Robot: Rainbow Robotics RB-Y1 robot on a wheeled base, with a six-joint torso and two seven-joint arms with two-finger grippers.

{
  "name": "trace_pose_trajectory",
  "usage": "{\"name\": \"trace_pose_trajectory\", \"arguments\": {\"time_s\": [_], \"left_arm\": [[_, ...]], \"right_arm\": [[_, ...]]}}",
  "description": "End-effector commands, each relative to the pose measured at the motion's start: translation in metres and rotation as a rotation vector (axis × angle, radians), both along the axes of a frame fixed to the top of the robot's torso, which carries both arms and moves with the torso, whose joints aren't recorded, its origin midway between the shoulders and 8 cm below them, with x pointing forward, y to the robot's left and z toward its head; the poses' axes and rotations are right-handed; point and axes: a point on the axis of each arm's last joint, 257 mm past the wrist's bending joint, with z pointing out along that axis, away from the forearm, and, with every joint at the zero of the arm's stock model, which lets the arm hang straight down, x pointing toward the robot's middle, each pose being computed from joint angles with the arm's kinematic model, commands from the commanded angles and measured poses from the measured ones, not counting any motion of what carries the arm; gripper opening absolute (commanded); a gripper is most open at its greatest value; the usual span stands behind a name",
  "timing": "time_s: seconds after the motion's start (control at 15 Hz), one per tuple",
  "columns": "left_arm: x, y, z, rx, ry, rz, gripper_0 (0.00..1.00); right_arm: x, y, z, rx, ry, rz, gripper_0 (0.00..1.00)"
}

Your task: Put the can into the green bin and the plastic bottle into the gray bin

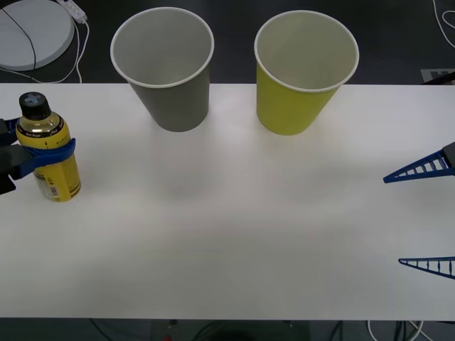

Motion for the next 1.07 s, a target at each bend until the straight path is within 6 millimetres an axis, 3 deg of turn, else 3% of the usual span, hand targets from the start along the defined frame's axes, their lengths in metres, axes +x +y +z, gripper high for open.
{"name": "trace_pose_trajectory", "arguments": {"time_s": [0.07, 0.4, 0.87, 1.07], "left_arm": [[0.006, 0.002, 0.016, 0.024, 0.038, 0.009, 0.0], [0.016, 0.009, 0.037, 0.065, 0.09, 0.002, 0.0], [0.031, 0.04, 0.071, 0.24, 0.147, -0.008, 0.0], [0.043, 0.04, 0.085, 0.245, 0.153, -0.013, 0.0]], "right_arm": [[0.0, 0.0, 0.0, 0.0, 0.0, 0.0, 1.0], [0.0, 0.0, 0.0, 0.0, 0.0, 0.0, 1.0], [0.0, 0.0, 0.0, 0.0, 0.0, 0.0, 1.0], [0.0, 0.0, 0.0, 0.0, 0.0, 0.0, 1.0]]}}
